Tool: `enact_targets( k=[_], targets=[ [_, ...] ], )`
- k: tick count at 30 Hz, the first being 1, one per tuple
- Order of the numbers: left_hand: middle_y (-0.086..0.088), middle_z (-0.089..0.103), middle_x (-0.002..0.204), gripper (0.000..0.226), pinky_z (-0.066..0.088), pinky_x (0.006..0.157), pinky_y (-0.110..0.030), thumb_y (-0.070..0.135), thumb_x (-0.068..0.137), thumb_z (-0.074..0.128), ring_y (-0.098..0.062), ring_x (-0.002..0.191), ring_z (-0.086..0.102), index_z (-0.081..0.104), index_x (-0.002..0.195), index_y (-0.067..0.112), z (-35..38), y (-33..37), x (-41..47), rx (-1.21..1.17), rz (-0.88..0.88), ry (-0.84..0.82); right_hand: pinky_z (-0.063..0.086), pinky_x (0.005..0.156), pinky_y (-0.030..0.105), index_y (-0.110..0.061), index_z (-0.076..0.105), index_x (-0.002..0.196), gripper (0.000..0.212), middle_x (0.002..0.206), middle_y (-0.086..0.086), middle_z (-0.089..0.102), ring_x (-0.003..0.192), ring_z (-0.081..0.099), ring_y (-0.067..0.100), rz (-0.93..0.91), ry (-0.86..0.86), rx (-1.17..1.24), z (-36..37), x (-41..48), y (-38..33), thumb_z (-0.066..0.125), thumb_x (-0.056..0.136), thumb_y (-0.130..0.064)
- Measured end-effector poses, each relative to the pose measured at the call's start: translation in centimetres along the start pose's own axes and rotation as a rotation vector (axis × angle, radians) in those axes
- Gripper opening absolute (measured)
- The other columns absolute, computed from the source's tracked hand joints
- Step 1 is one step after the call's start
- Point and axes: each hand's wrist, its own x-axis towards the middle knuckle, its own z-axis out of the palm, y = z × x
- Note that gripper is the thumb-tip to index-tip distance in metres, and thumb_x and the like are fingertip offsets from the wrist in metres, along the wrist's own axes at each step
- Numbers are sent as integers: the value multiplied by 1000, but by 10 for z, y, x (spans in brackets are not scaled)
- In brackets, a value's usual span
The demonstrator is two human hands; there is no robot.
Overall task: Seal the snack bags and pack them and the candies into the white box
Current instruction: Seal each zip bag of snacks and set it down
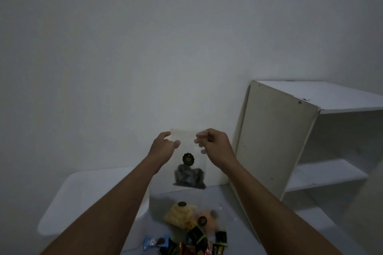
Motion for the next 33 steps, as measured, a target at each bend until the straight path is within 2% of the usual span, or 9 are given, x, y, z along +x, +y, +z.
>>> enact_targets(
  k=[4, 7, 10, 13, 17, 21, 23, 27, 33],
  targets=[
    [-1, 57, 133, 25, 46, 97, -44, 30, 97, 56, -24, 120, 53, 64, 121, 31, 11, -41, -1, 33, -164, -275, 59, 72, 32, -8, 70, 98, 19, 87, 4, 75, 78, 65, 12, 59, 2, 95, -4, 3, 14, 56, 93, 3],
    [0, 69, 117, 16, 54, 86, -44, 26, 99, 55, -24, 103, 64, 70, 102, 24, 23, -58, 6, -74, -161, -240, 60, 77, 35, -9, 71, 102, 15, 89, 1, 76, 83, 66, 14, 108, 20, 146, -5, 14, 33, 61, 92, -1],
    [-2, 73, 108, 16, 56, 74, -40, 24, 100, 54, -22, 90, 67, 68, 98, 18, 33, -66, 18, -174, -157, -159, 58, 86, 36, -13, 69, 114, 24, 101, 0, 74, 95, 68, 11, 124, 38, 91, -2, 24, 61, 69, 91, -21],
    [-1, 73, 103, 15, 57, 71, -39, 25, 99, 54, -23, 88, 66, 68, 96, 18, 43, -82, 38, -184, -168, -59, 53, 80, 25, -19, 63, 121, 36, 108, -4, 68, 99, 64, 8, 195, -45, -10, 7, 29, 100, 66, 92, -39],
    [-1, 74, 96, 15, 58, 84, -47, 24, 97, 56, -26, 92, 69, 69, 89, 23, 60, -117, 67, -95, -151, 118, 59, 81, 40, -15, 68, 111, 18, 102, 5, 70, 95, 67, 22, 308, -141, -58, 34, 43, 161, 62, 95, -21],
    [-3, 71, 103, 15, 50, 85, -32, 31, 94, 59, -25, 99, 65, 69, 97, 20, 82, -155, 93, 50, -200, 380, 61, 78, 45, -16, 71, 100, 11, 91, 6, 71, 86, 70, 25, 333, -126, -68, 64, 61, 215, 62, 94, -20],
    [-3, 70, 104, 16, 42, 81, -28, 32, 95, 56, -24, 97, 62, 67, 98, 21, 90, -174, 104, 90, -251, 467, 59, 80, 41, -18, 70, 102, 12, 91, 3, 72, 86, 70, 22, 334, -134, -98, 80, 71, 239, 62, 94, -22],
    [-4, 67, 96, 17, 36, 75, -24, 22, 97, 57, -16, 86, 57, 69, 102, 12, 104, -214, 126, 59, -267, 600, 47, 59, 20, -17, 62, 101, 8, 85, -7, 65, 77, 64, 10, 376, -130, -106, 107, 90, 281, 64, 93, -18],
    [-6, 68, 91, 18, 40, 70, -24, 15, 95, 56, -18, 81, 57, 72, 98, 8, 110, -258, 145, 44, -321, 730, 56, 73, 35, -20, 58, 94, 6, 93, 4, 67, 85, 66, 22, 429, -194, -125, 142, 105, 324, 61, 91, -15]
  ],
)
